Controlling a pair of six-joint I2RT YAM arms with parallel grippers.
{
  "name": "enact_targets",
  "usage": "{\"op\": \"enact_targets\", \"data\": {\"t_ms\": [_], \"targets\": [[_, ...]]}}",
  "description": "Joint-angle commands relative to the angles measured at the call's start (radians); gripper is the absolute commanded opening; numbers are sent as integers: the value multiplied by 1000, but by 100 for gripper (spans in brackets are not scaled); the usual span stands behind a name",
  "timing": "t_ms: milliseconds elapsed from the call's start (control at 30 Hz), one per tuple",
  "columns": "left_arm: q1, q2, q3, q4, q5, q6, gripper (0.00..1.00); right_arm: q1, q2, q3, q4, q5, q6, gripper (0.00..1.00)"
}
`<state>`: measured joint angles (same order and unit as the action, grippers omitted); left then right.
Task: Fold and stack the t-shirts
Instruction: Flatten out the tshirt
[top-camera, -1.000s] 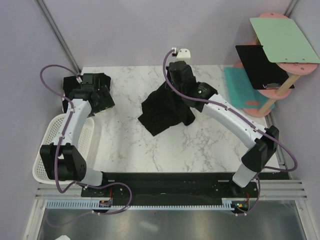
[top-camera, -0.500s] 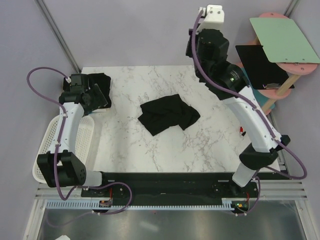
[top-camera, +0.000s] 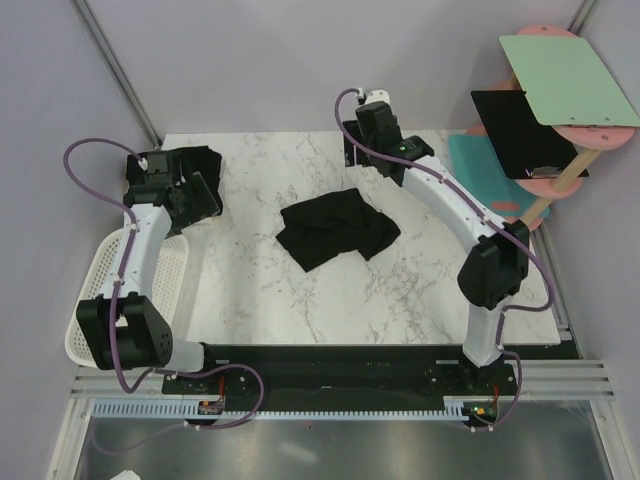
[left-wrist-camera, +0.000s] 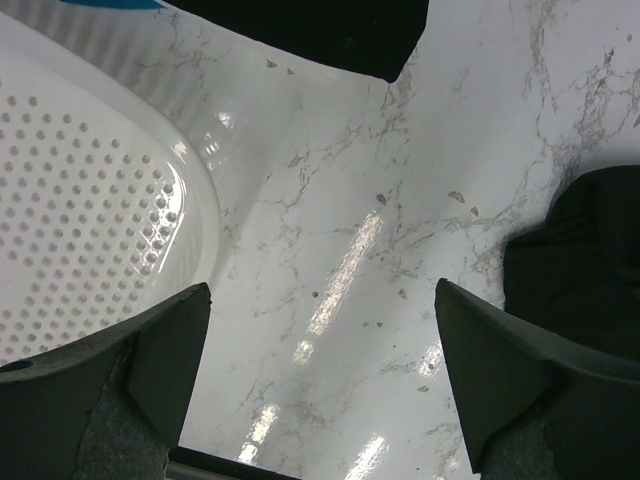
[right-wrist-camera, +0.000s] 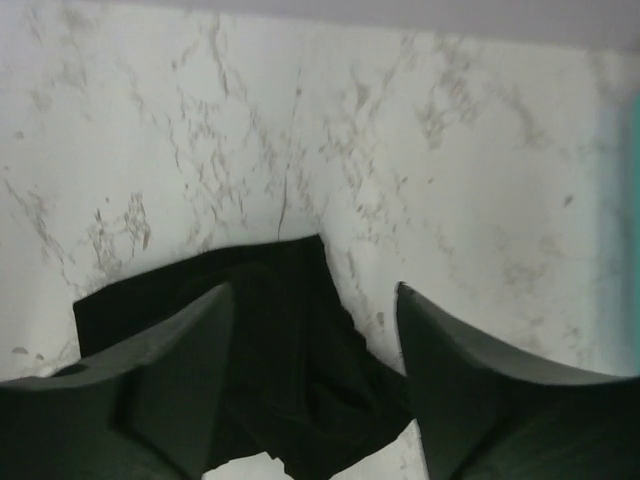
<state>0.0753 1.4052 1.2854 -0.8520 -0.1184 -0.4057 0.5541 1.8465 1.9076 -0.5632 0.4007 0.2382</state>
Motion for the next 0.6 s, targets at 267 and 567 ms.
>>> {"op": "enact_targets", "data": {"t_ms": [267,567], "targets": [[1,34,-40,65,29,41,100,-118,296,110,-7,-437,91,85],[3,54,-47,71,22,42,100,-122,388,107,-13,-571,136,80]]}}
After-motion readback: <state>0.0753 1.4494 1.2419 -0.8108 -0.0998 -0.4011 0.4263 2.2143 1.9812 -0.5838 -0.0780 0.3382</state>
